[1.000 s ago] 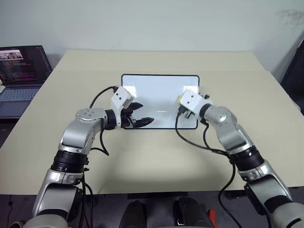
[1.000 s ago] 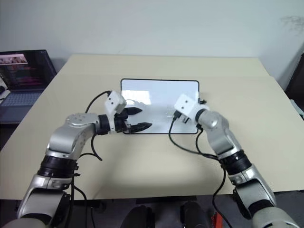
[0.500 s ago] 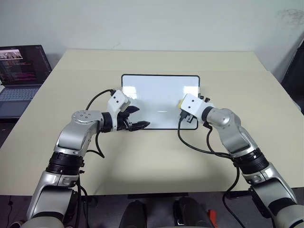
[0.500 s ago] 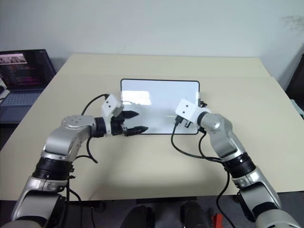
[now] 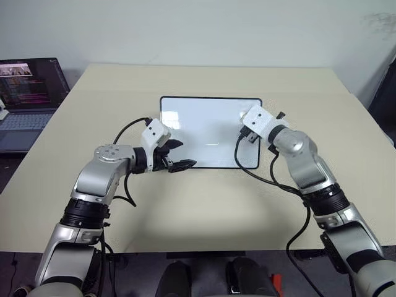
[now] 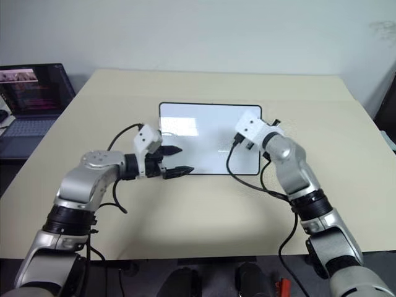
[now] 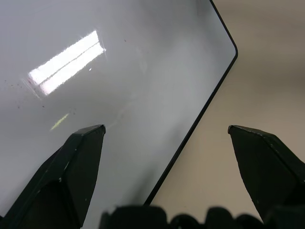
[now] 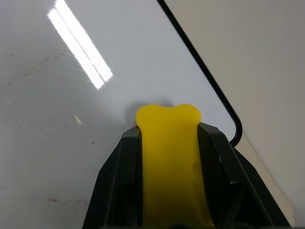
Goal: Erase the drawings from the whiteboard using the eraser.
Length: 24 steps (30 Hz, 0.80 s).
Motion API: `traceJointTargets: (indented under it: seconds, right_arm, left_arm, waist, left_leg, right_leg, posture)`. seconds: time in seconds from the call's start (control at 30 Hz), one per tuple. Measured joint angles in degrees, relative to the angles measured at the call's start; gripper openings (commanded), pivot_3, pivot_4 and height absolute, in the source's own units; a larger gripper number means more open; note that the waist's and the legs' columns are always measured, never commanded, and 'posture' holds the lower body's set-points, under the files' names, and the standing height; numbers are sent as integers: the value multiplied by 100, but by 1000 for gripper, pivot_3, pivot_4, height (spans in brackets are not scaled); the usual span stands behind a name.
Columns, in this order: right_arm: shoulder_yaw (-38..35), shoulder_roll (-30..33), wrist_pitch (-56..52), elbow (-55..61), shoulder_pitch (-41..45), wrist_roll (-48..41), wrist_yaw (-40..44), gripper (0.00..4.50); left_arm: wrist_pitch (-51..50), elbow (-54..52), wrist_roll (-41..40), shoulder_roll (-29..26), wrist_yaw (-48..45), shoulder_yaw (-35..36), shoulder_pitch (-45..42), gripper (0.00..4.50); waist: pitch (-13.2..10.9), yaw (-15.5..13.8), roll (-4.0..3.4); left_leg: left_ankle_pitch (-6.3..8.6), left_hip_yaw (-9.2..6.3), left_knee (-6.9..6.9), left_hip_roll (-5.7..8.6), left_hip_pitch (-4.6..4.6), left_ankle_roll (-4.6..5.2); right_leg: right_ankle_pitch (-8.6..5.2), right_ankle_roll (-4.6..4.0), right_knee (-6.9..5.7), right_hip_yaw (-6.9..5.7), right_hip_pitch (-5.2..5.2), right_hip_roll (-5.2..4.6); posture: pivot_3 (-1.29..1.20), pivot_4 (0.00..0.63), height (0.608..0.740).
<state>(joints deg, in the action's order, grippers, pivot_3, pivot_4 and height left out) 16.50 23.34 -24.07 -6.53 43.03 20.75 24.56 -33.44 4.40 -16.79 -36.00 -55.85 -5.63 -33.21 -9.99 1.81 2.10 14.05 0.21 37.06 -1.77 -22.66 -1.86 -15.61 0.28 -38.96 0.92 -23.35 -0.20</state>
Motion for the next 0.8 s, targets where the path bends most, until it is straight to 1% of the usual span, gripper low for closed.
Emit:
traceJointTargets:
  seconds: [0.13, 0.27, 0.3, 0.33, 0.47, 0.8]
  right_arm:
    - [54, 44, -32, 166, -123, -10, 306, 1249]
    - [231, 212, -206, 554, -484, -53, 896, 1249]
    - [283, 256, -241, 630, -553, -55, 1006, 1249]
    - [326, 293, -284, 719, -646, -58, 1132, 1249]
    - [523, 384, -438, 986, -891, -58, 1501, 1249]
    - [606, 522, -534, 1318, -1175, -51, 1755, 1249]
  left_arm:
    - [-17, -74, -8, 3, 5, 0, 17, 4500]
    - [-48, -173, -22, 5, 5, 1, 44, 4500]
    - [-64, -179, -29, 9, 4, 0, 43, 4500]
    - [-88, -185, -42, 11, 4, 0, 44, 4500]
    - [-107, -187, -60, 27, 3, 0, 43, 4500]
    - [-113, -194, -92, 48, 0, 0, 43, 4500]
  waist:
    - [0, 8, 0]
    - [1, 4, 1]
    - [1, 6, 1]
    - [1, 6, 1]
    - [1, 7, 1]
    - [1, 0, 1]
  left_leg:
    - [1, 2, 0, 0, -1, 0]
    - [1, -2, 0, 1, 9, 1]
    - [1, -1, 0, 2, 10, 1]
    - [1, -2, 2, 2, 13, 1]
    - [-1, 1, 5, 2, 25, 1]
    - [-1, 0, 4, 1, 19, 1]
  right_leg:
    - [-2, 4, 3, 2, -1, -4]
    - [-3, 5, -3, -1, 5, -3]
    - [-4, 7, -3, -1, 6, -2]
    - [-16, 28, -3, -1, 9, 0]
    - [-16, 29, -6, 3, 16, 4]
    - [-17, 29, -2, 2, 14, 4]
  posture:
    - [0, 150, 740]
    - [0, 150, 740]
    - [0, 150, 740]
    - [0, 150, 740]
    - [0, 150, 740]
    - [0, 150, 740]
